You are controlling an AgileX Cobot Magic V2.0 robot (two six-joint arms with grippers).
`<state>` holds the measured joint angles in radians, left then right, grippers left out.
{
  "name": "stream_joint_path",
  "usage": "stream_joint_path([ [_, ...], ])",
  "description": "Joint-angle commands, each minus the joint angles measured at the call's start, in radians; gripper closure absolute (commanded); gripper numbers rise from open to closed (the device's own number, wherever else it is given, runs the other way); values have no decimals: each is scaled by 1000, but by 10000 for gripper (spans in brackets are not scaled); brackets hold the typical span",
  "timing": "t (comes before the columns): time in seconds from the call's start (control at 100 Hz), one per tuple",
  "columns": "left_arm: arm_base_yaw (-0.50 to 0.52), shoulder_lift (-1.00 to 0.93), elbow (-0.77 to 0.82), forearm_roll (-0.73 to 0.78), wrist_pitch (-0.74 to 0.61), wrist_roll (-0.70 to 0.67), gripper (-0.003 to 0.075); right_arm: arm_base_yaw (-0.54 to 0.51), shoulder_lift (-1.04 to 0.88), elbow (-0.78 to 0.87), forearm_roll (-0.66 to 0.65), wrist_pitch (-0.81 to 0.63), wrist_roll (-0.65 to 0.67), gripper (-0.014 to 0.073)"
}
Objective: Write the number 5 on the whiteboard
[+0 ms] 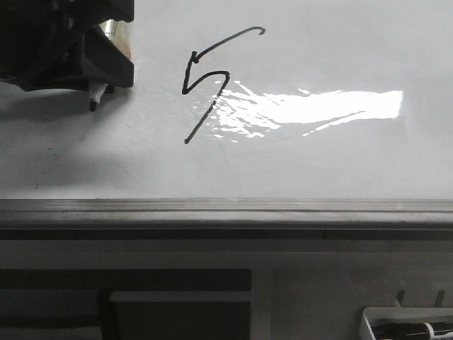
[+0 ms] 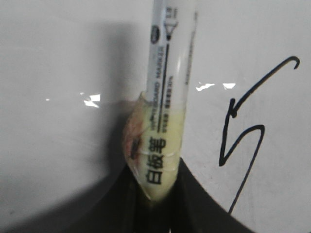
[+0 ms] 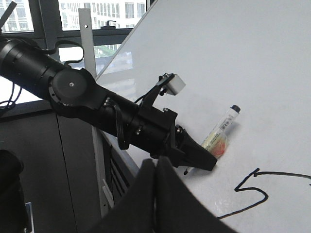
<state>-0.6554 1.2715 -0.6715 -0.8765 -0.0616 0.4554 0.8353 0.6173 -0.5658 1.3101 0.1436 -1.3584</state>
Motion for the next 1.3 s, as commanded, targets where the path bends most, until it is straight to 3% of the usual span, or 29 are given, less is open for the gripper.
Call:
stream_joint_path([
  [0.0,0,9,-25,-13,-33,-9,741,-1,-3,-27,16,-23,-4,655],
  [0.38,0,9,-25,-58,-60,-9,734,-1,-3,-27,20,-22,-4,655],
  [0.45,0,9,-25,-62,-66,-9,688,-1,-3,-27,20,-22,-4,655],
  [0.64,0,9,-25,-69,-92,-9,452,-1,-3,-27,22,-22,-4,655],
  [1.03,0,9,-25,-69,-105,-9,426,-1,-3,-27,24,-23,-4,655],
  [1.29,0,9,-25,-69,-115,-9,190,-1,-3,-27,24,-23,-4,655],
])
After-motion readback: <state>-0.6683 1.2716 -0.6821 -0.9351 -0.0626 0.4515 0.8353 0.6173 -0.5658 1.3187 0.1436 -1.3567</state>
